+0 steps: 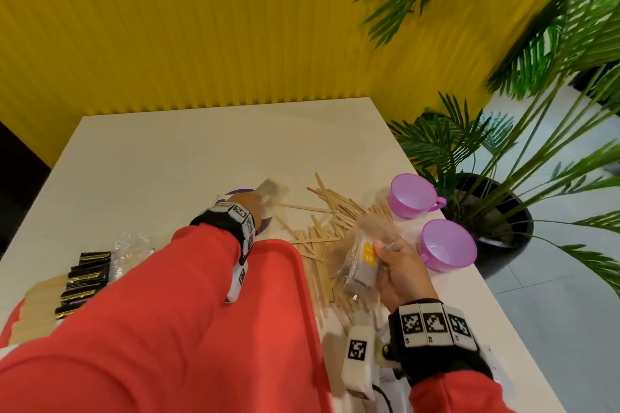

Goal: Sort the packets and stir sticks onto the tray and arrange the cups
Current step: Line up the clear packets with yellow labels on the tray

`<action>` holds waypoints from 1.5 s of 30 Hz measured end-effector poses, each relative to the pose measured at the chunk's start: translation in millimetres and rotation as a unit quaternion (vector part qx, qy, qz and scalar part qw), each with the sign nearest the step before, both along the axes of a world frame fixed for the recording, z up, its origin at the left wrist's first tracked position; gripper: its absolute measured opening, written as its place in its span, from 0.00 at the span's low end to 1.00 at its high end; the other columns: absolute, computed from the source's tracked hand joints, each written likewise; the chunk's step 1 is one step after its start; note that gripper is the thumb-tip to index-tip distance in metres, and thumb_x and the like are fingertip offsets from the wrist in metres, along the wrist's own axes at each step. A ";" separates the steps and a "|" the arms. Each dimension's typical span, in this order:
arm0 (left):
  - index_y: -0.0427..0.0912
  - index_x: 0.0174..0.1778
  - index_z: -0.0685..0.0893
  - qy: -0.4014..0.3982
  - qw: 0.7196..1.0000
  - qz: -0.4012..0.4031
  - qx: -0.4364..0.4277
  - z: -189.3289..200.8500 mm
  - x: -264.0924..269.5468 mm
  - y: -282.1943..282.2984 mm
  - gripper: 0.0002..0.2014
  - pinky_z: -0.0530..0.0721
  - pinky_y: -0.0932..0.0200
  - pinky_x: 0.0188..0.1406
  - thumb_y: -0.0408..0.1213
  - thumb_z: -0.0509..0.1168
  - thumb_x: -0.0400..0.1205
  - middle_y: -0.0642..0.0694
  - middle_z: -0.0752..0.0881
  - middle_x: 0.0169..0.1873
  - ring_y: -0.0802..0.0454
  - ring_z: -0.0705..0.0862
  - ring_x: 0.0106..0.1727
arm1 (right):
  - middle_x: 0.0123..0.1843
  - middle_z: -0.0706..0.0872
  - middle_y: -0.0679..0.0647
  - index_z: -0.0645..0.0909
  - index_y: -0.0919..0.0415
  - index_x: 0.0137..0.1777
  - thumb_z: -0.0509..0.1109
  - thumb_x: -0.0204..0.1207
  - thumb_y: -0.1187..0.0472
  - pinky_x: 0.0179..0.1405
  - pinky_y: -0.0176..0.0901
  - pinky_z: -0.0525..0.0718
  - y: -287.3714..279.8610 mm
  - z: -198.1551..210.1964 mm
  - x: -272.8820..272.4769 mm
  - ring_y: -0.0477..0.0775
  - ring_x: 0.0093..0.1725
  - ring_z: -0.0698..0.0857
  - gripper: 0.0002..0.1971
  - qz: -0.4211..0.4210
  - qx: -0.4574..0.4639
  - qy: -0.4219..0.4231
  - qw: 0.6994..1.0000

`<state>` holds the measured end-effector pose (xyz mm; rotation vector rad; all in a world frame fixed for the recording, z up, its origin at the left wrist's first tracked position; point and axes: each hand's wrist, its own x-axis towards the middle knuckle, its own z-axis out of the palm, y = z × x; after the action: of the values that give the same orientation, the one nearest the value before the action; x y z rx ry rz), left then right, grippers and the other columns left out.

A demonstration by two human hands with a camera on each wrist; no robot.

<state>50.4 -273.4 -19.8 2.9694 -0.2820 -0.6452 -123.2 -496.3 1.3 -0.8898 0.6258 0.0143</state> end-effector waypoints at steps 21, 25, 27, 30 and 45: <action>0.36 0.53 0.83 -0.024 0.995 -0.031 0.092 19.6 -18.2 -5.6 0.12 0.82 0.54 0.53 0.41 0.64 0.80 0.41 0.87 0.53 0.42 0.85 0.56 | 0.29 0.88 0.59 0.74 0.63 0.38 0.57 0.79 0.76 0.30 0.49 0.89 5.7 7.1 -18.5 0.54 0.29 0.88 0.12 0.019 -0.042 -0.011 0.999; 0.37 0.57 0.82 -0.022 0.993 -0.058 0.103 22.9 -20.5 -8.8 0.15 0.83 0.53 0.55 0.44 0.63 0.82 0.40 0.86 0.55 0.42 0.85 0.57 | 0.34 0.87 0.61 0.74 0.60 0.38 0.57 0.79 0.74 0.30 0.51 0.88 9.8 6.1 -17.0 0.58 0.33 0.87 0.12 0.026 -0.027 -0.017 0.999; 0.36 0.59 0.81 -0.016 0.992 -0.062 0.110 23.3 -19.5 -10.1 0.14 0.81 0.53 0.57 0.38 0.60 0.82 0.40 0.86 0.57 0.42 0.84 0.59 | 0.35 0.87 0.61 0.74 0.60 0.38 0.58 0.80 0.74 0.33 0.51 0.88 11.7 4.7 -16.0 0.58 0.33 0.87 0.12 0.024 -0.034 -0.008 0.999; 0.36 0.61 0.80 -0.032 0.990 -0.068 0.117 24.6 -18.2 -8.4 0.13 0.80 0.54 0.57 0.34 0.58 0.82 0.40 0.85 0.58 0.42 0.84 0.60 | 0.31 0.86 0.60 0.72 0.60 0.36 0.58 0.80 0.74 0.31 0.50 0.87 11.5 6.9 -15.9 0.56 0.31 0.86 0.13 0.027 -0.040 -0.002 0.999; 0.40 0.54 0.79 -0.210 0.857 0.207 -0.422 43.0 -31.4 -20.5 0.12 0.76 0.58 0.36 0.25 0.58 0.77 0.48 0.77 0.38 0.46 0.79 0.39 | 0.48 0.86 0.70 0.76 0.66 0.65 0.66 0.68 0.68 0.37 0.55 0.88 9.7 1.8 -8.2 0.63 0.39 0.88 0.23 0.049 0.007 -0.068 0.996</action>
<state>19.1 -293.9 23.2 2.1474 0.0567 0.1737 -131.5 -486.5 3.1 -0.8999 0.4541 0.0448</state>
